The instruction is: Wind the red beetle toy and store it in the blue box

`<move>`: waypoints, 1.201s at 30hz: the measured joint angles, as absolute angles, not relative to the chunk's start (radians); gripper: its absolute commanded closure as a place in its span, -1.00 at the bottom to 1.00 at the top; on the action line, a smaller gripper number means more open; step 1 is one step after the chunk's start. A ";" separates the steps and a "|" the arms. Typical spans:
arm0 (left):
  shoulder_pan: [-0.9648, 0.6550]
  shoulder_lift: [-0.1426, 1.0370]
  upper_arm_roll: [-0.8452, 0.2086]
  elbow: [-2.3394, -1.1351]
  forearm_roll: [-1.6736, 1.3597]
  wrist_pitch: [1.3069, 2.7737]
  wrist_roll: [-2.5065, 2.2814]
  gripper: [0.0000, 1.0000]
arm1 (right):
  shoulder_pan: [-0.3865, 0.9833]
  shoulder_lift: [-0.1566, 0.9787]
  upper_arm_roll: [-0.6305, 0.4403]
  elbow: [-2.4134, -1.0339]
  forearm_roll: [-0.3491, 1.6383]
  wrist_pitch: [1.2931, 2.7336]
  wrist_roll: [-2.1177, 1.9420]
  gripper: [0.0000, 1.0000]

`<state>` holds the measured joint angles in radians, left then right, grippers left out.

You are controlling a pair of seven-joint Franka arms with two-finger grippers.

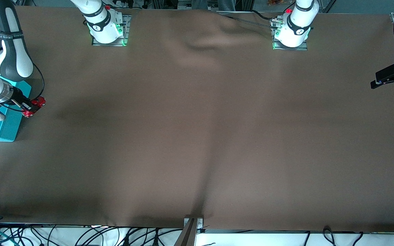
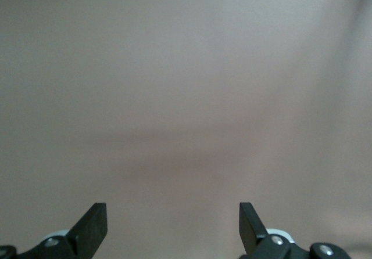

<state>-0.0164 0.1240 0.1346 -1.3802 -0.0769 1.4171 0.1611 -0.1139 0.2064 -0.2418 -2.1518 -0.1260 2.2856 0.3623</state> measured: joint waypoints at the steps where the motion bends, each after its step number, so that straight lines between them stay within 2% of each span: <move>1: -0.016 0.124 0.135 -1.380 -0.077 1.417 0.161 -1.00 | -0.114 0.203 -0.243 -2.151 -0.126 2.285 0.333 1.00; 17: -0.017 0.124 0.135 -1.380 -0.077 1.417 0.161 -1.00 | -0.124 0.180 -0.348 -2.127 -0.129 2.285 -0.053 1.00; 36: -0.017 0.124 0.135 -1.380 -0.077 1.417 0.161 -1.00 | -0.259 0.202 -0.440 -2.069 -0.134 2.275 -0.464 1.00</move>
<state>-0.0173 0.1240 0.1345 -1.3801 -0.0769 1.4171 0.1612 -0.2591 0.2019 -0.4396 -2.0690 -0.1335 2.2755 -0.4637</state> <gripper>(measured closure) 0.000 0.533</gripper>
